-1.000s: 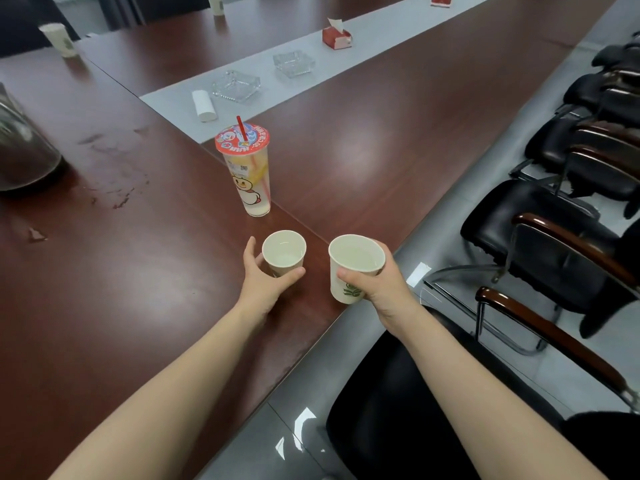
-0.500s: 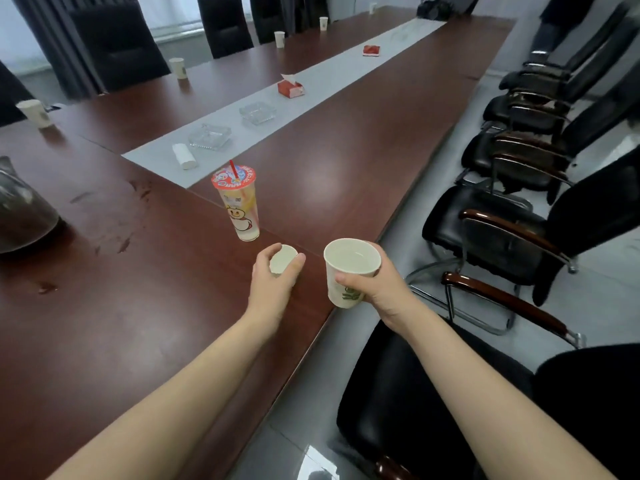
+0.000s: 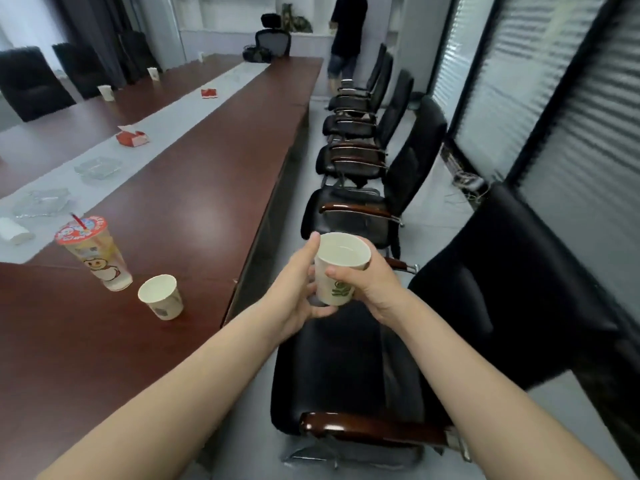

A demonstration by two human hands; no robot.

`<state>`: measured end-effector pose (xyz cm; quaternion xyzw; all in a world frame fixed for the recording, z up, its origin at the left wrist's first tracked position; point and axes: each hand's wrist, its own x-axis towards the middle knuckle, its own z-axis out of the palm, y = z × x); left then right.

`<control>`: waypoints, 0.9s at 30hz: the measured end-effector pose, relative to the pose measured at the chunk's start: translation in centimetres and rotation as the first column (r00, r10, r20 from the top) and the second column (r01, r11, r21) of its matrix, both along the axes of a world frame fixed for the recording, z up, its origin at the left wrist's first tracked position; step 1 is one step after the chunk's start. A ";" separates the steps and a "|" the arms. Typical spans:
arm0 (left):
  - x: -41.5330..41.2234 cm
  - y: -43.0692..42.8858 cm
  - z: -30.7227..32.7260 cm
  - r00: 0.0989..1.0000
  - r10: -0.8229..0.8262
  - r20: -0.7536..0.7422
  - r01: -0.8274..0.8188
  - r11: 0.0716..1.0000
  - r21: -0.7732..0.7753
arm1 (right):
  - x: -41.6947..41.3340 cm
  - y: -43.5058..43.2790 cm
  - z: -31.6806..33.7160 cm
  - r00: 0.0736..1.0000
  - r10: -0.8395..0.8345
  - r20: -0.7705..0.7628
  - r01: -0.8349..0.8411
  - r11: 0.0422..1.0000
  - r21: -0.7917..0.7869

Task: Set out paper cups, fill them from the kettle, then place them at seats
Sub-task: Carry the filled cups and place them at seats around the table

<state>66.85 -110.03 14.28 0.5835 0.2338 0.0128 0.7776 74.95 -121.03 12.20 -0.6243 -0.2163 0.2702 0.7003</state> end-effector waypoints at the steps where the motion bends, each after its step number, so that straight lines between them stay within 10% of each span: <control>1: 0.4 -1.2 0.4 0.999 -0.034 -0.001 0.034 0.999 0.008 | 0.3 -1.4 0.3 1.000 -0.015 0.016 0.016 1.000 -0.007; 27: 13.1 -47.0 7.4 0.972 -0.234 -0.013 0.234 0.970 0.061 | 9.3 -47.5 5.6 0.949 -0.314 0.027 0.315 0.948 -0.049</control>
